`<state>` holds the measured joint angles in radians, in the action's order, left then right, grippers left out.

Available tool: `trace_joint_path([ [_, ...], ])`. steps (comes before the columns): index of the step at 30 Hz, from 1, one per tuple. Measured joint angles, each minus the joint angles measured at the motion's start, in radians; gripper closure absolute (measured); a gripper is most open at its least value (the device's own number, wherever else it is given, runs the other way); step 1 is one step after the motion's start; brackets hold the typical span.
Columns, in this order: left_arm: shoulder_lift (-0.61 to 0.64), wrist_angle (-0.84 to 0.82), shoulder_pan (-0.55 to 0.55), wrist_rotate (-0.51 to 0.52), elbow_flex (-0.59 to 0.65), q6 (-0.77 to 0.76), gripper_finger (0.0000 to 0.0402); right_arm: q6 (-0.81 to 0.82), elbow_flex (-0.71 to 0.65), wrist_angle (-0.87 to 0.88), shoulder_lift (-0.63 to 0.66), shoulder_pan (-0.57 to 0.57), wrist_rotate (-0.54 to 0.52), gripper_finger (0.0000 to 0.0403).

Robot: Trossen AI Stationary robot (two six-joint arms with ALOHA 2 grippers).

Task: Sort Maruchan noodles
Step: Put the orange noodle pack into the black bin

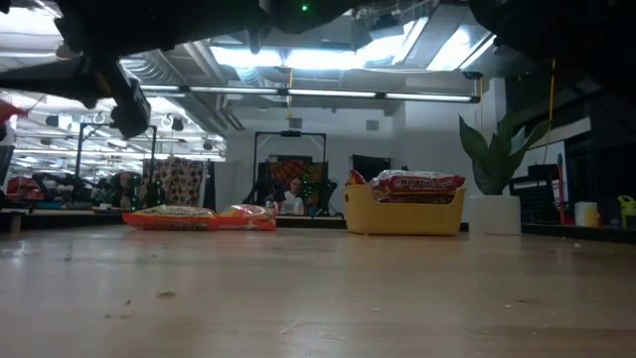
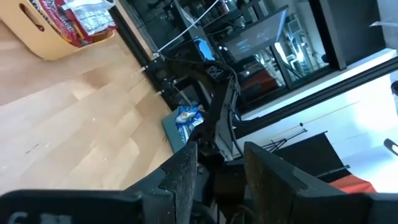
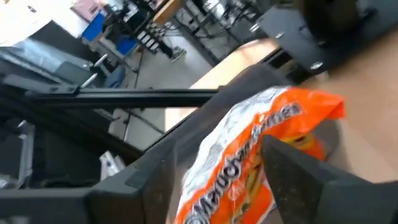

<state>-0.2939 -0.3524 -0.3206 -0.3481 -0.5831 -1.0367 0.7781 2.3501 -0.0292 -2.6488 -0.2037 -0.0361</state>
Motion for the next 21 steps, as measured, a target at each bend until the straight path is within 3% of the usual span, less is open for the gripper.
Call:
trace_joint_path([
  [3,0.0,-0.002,0.0,-0.002,0.0,0.0,0.0273,0.013,0.0,0.046,0.0,0.015,0.017,0.0171],
  [5,0.0,-0.003,0.0,-0.011,0.0,0.0,0.0273,0.035,0.0,0.095,0.006,0.024,0.084,0.0177],
  [8,0.0,-0.007,0.0,-0.026,0.0,-0.001,0.0273,0.034,0.006,0.186,0.015,0.027,0.169,0.0202],
  [11,0.0,-0.007,0.0,-0.038,0.0,0.0,0.0273,0.026,0.005,0.231,0.019,0.008,0.187,0.0241],
  [14,0.0,-0.007,0.0,-0.039,0.0,0.0,0.0273,0.026,0.004,0.243,0.027,-0.014,0.171,0.0284],
  [21,0.0,-0.008,0.0,-0.039,0.0,0.0,0.0273,0.028,0.005,0.351,0.033,-0.041,0.003,0.039],
])
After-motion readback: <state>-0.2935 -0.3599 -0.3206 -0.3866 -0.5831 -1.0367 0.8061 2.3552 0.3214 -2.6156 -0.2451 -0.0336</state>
